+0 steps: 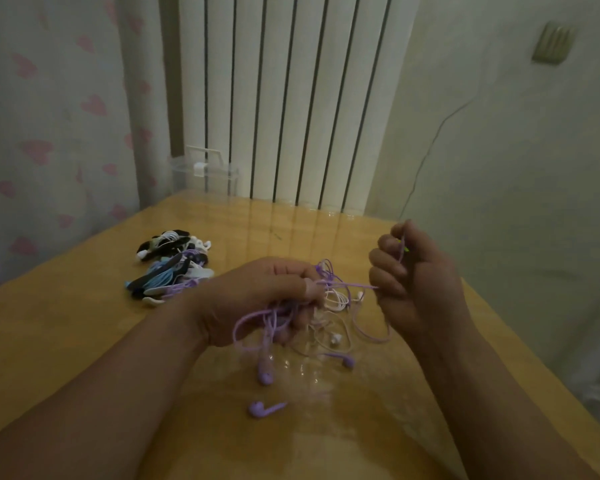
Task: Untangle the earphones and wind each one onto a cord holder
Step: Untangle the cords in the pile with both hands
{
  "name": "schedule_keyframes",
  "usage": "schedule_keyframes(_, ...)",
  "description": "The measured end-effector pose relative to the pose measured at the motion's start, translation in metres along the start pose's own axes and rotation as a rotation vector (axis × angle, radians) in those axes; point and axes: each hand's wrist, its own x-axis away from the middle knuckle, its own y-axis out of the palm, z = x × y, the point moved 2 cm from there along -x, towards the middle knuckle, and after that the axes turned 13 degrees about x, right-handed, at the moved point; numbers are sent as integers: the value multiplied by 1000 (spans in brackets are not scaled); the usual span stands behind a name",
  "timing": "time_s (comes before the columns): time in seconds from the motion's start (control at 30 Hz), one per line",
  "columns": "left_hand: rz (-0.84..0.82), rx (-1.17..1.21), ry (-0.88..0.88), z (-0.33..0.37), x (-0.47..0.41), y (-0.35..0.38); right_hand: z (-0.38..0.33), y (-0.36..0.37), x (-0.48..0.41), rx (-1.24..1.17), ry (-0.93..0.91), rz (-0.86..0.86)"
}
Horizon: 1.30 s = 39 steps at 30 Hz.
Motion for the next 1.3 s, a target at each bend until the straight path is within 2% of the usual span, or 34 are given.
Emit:
schedule_keyframes(0.07, 121, -40, 75, 4, -1, -6, -4, -4, 4, 513, -95, -37)
schedule_keyframes(0.13, 220, -60, 155, 6, -1, -9, 2, 4, 12, 1061, -131, -224)
schedule_keyframes(0.2, 265, -55, 183, 6, -2, -10, 10, 12, 20, 1345, -133, -409)
schedule_keyframes(0.23, 285, -46, 192, 6, -2, -11, 9, 14, 22, 1356, -164, -411)
schedule_keyframes(0.3, 302, -8, 200, 10, -2, -12, 5, 14, 20, 1223, -238, -336)
schedule_keyframes(0.4, 236, 114, 205, 11, -1, -9, -1, 9, 15, 942, -311, -243)
schedule_keyframes(0.47, 215, 125, 206, 11, 0, -5, -2, 6, 14, 869, -332, -199)
schedule_keyframes(0.57, 217, 118, 191, 9, -1, -4, -1, 7, 13, 833, -327, -140)
schedule_keyframes(0.7, 261, -16, 213, 8, 0, -11, -11, 5, 11, 388, -252, -118)
schedule_keyframes(0.73, 255, -21, 224, 7, 0, -12, -13, 2, 11, 339, -238, -109)
schedule_keyframes(0.83, 205, -32, 210, 4, -4, -3, -12, 4, 15, 464, -234, -113)
schedule_keyframes(1.0, 173, -124, 210, 1, -7, 15, -2, 21, 23, 762, -332, -135)
schedule_keyframes(1.1, 250, -231, 250, 0, -6, 13, -1, 26, 26, 728, -288, -220)
schedule_keyframes(1.3, 327, -235, 328, -3, -10, 10, 2, 27, 25, 715, -240, -333)
